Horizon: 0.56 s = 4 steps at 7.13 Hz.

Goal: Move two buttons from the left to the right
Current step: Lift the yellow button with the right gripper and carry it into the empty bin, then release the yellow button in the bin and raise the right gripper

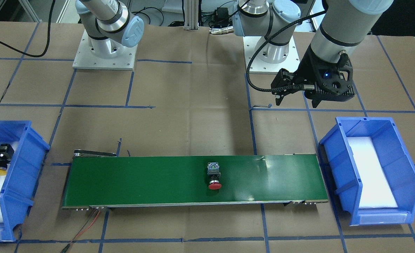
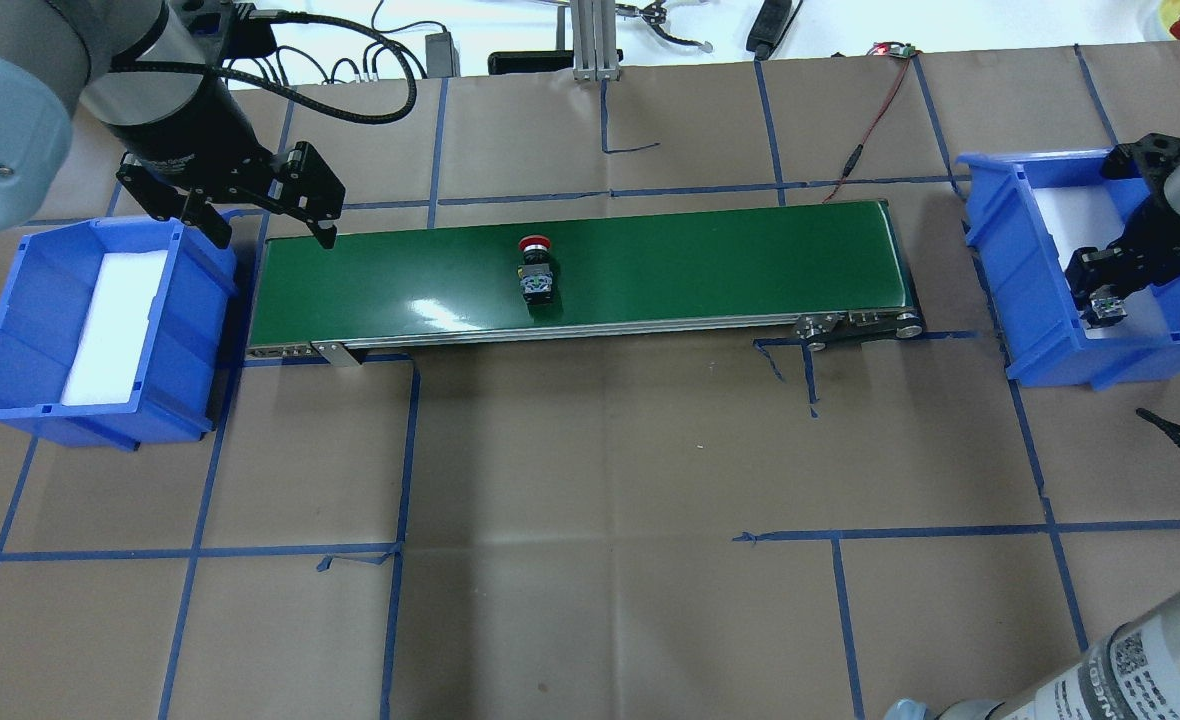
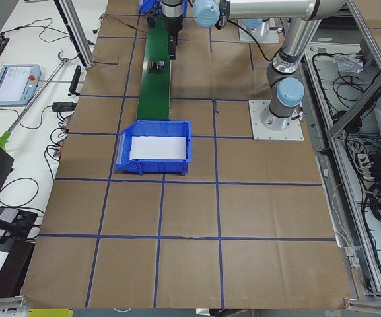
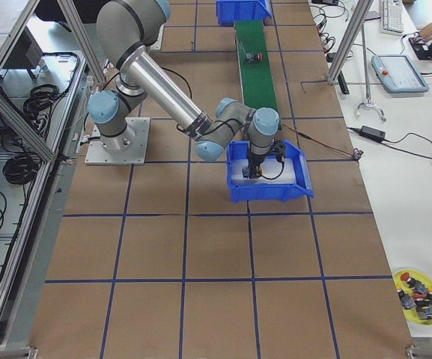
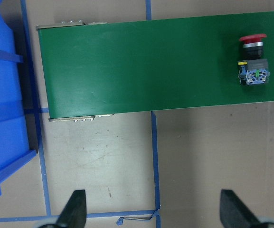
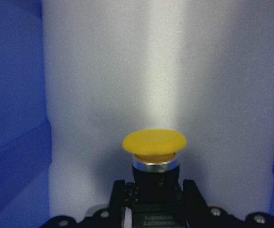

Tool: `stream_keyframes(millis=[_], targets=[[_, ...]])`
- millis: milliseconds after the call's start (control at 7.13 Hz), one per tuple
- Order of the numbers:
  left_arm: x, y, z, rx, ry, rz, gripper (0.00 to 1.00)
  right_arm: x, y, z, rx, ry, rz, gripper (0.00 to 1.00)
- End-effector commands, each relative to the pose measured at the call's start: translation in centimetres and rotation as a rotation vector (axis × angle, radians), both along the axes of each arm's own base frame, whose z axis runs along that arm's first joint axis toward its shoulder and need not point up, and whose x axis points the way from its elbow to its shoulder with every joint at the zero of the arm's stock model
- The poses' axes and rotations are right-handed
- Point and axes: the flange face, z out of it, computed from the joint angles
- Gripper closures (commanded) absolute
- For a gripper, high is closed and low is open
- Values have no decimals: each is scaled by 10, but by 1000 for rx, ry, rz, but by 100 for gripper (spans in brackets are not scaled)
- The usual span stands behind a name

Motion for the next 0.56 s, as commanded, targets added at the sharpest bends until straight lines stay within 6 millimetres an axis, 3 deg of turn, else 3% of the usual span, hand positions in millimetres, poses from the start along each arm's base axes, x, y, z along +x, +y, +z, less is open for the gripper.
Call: stream_keyframes(millis=[0, 421], targets=[[0, 0, 0, 0, 0, 2, 1, -1, -2, 6, -22, 11, -9, 6], [1, 0, 0, 0, -1, 2, 1, -5, -7, 32, -61, 37, -10, 6]])
